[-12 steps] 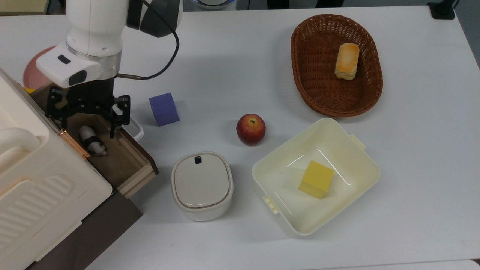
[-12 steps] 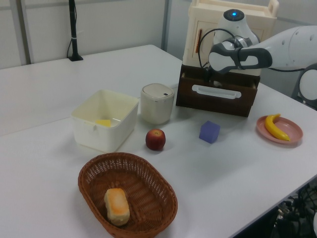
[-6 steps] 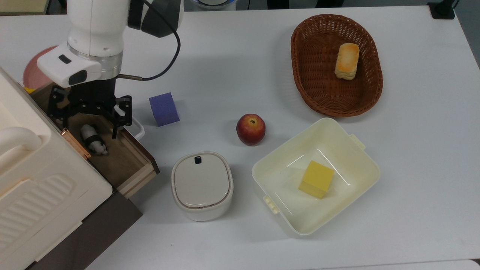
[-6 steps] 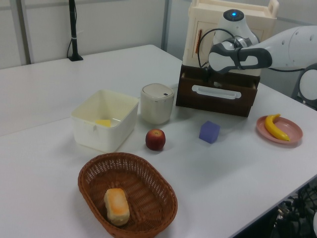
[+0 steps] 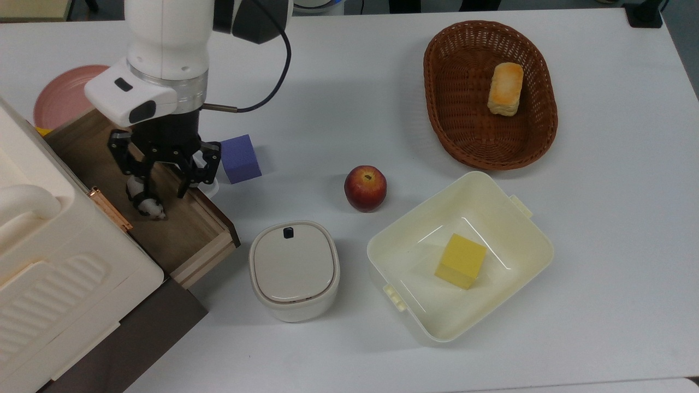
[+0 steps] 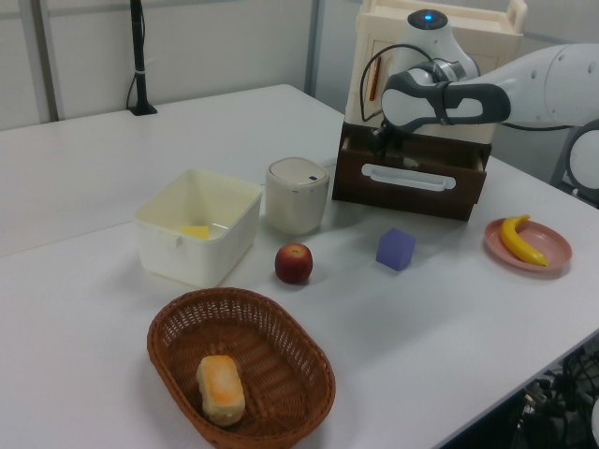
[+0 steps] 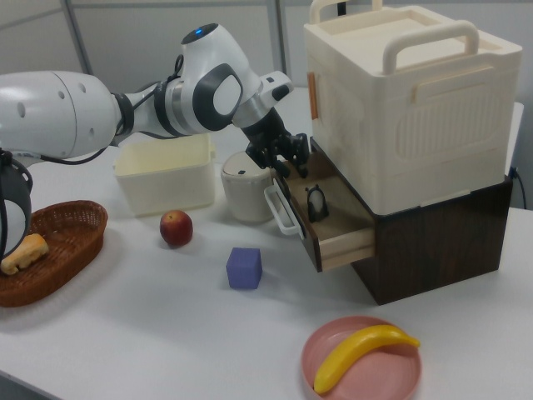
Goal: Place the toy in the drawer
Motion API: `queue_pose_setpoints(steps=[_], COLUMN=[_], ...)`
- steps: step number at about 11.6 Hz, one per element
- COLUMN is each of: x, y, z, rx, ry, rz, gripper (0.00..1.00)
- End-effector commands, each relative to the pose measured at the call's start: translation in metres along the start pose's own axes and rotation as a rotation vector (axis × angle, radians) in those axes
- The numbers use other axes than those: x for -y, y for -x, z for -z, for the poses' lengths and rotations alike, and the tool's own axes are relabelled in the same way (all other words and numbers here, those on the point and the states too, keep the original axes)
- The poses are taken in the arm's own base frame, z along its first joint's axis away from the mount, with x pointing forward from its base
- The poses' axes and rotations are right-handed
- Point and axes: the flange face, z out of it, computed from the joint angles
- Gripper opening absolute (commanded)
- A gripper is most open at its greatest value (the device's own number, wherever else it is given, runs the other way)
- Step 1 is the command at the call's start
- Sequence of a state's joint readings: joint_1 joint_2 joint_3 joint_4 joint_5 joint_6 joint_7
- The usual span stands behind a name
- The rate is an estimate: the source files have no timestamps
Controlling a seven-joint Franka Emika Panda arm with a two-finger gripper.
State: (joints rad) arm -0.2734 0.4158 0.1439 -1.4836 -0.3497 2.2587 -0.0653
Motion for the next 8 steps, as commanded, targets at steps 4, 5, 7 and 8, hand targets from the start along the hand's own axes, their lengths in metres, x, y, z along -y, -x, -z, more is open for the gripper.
queue_pose_setpoints(steps=[4,5,7,8], x=[-0.014,-0.017,-0.007,0.003], y=[0.005,0.008,0.018,0.024], z=[0.061,0.075,0.089,0.095], rx=[0.003,0.009,0.095,0.15], ry=[-0.159,-0.187,-0.228,-0.252], rz=[-0.189,-0.21,-0.21,-0.197], gripper=[0.0,0.0,0.0,0.0])
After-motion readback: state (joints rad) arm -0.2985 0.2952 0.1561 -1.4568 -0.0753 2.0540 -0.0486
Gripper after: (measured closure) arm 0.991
